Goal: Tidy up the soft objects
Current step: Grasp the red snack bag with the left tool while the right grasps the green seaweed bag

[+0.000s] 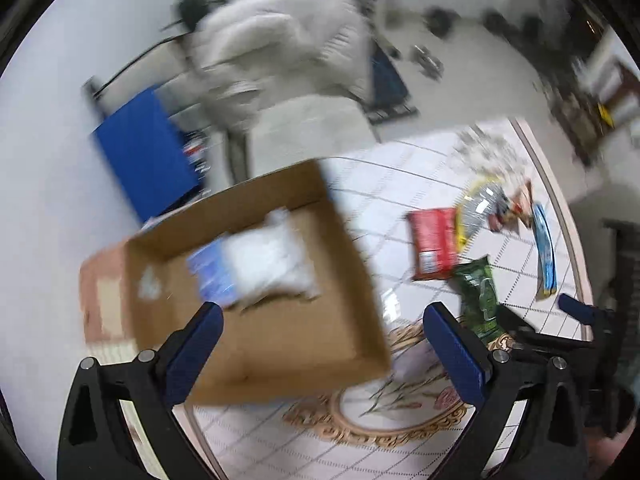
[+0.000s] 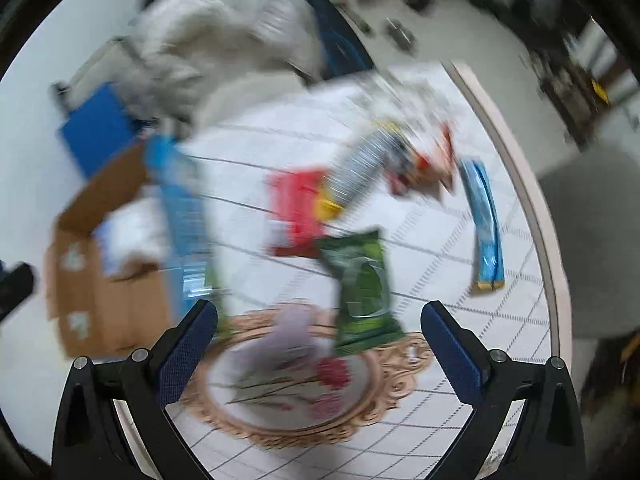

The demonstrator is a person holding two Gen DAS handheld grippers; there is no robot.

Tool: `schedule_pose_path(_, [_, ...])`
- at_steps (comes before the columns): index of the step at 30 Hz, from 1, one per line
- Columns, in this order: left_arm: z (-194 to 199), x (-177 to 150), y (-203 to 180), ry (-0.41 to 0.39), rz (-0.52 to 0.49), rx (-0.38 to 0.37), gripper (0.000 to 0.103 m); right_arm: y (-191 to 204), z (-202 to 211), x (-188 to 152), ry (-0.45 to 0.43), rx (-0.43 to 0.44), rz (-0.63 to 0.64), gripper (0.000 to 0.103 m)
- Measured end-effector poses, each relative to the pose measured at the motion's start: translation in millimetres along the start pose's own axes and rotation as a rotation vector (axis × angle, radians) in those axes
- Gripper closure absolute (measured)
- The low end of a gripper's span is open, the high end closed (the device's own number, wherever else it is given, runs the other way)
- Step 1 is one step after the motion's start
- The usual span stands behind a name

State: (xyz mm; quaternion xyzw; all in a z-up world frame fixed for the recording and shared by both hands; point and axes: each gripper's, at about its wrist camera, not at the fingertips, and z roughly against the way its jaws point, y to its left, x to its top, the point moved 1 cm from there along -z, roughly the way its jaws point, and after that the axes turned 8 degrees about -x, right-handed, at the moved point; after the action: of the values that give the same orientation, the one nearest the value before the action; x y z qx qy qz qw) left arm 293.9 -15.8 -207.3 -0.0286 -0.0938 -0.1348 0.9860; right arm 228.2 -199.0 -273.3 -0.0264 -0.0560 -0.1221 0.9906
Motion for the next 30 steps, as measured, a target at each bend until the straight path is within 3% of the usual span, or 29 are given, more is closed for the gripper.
schedule_pose_path(1, [-13, 9, -10, 0.024, -0.027, -0.005, 0.001, -9, -20, 7, 0.039, -0.001, -0.020, 0.005])
schedule_pose_path(3, [-56, 37, -38, 0.110, -0.092, 0.005, 0.017, -21, -54, 13, 0.100, -0.009, -0.039, 0.012])
schedule_pose_path(5, [-89, 51, -56, 0.185, -0.130, 0.030, 0.026, -28, -82, 14, 0.145, 0.004, -0.056, 0.016])
schedule_pose_path(9, [-158, 69, -80, 0.315, -0.185, 0.053, 0.026, -29, -114, 9, 0.219, 0.032, -0.055, 0.024])
schedule_pose_path(13, [-207, 73, -92, 0.426, -0.164, -0.001, 0.026, -28, -131, 6, 0.253, 0.041, -0.053, 0.033])
schedule_pose_path(16, [-229, 73, -95, 0.468, -0.153, -0.008, 0.024, -28, -138, 7, 0.258, 0.017, -0.044, 0.033])
schedule_pose_path(19, [-235, 79, -94, 0.478, -0.106, -0.064, 0.024, -25, -146, 11, 0.276, 0.005, -0.031, 0.035])
schedule_pose_path(25, [-236, 81, -84, 0.484, -0.085, -0.107, 0.024, -20, -150, 18, 0.287, -0.010, 0.003, 0.041])
schedule_pose_path(30, [-247, 82, -71, 0.514, 0.005, -0.220, 0.024, -25, -155, 26, 0.307, -0.010, 0.009, 0.041])
